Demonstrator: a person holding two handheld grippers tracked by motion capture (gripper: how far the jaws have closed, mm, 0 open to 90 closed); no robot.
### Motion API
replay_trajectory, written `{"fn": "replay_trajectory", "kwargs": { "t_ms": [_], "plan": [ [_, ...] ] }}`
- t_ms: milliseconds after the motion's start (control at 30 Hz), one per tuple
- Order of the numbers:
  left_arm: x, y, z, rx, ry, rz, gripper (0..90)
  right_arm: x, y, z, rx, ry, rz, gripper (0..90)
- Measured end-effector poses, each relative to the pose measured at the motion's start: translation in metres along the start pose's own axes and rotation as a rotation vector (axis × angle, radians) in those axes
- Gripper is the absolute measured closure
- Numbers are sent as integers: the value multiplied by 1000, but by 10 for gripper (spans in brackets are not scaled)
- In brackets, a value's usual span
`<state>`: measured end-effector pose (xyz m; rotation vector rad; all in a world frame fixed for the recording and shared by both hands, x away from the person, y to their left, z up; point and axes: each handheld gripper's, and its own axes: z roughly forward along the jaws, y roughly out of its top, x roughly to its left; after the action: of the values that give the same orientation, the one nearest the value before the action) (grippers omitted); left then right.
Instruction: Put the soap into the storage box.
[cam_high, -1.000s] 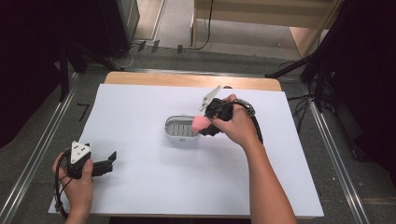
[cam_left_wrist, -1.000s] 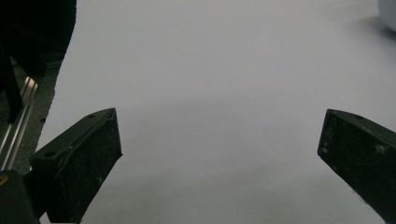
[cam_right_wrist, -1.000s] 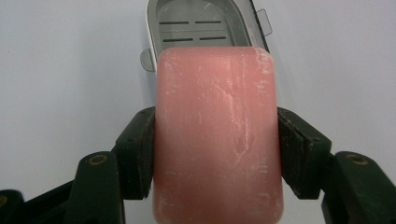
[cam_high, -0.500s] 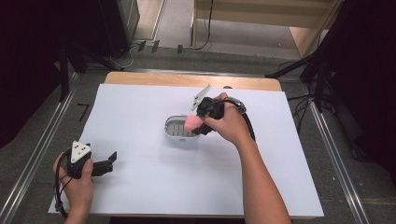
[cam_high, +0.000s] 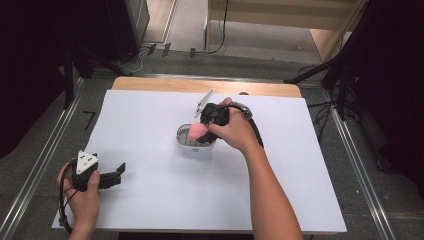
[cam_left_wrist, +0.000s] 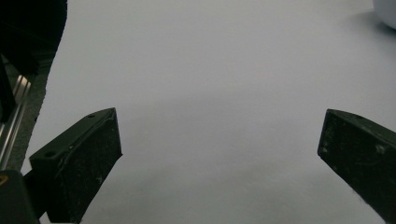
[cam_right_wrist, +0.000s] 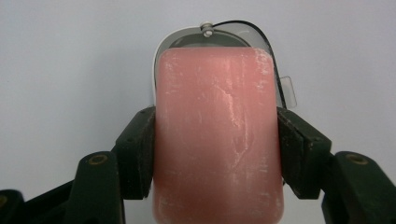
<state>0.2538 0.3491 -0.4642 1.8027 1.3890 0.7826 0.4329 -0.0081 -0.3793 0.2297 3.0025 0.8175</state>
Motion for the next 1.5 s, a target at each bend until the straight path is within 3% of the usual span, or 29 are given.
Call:
{"fn": "replay_trajectory", "kwargs": {
  "t_ms": [433, 1067, 1133, 1167, 1233, 1500],
  "plan": [
    [0, 0, 0, -1, -8, -1, 1, -5, 11, 19, 31, 8, -15, 387],
    [1, 0, 0, -5, -12, -2, 1, -8, 9, 27, 38, 17, -15, 386],
    [1, 0, 0, -6, -12, -4, 1, -8, 8, 26, 28, 12, -20, 385],
    [1, 0, 0, -6, -12, -1, 1, -8, 7, 19, -22, 6, 1, 376],
    [1, 0, 0, -6, -12, -2, 1, -10, 6, 14, -51, -7, 4, 377],
    [1, 0, 0, -4, -14, -5, 1, -9, -14, -1, -116, -23, 65, 375]
  ]
}}
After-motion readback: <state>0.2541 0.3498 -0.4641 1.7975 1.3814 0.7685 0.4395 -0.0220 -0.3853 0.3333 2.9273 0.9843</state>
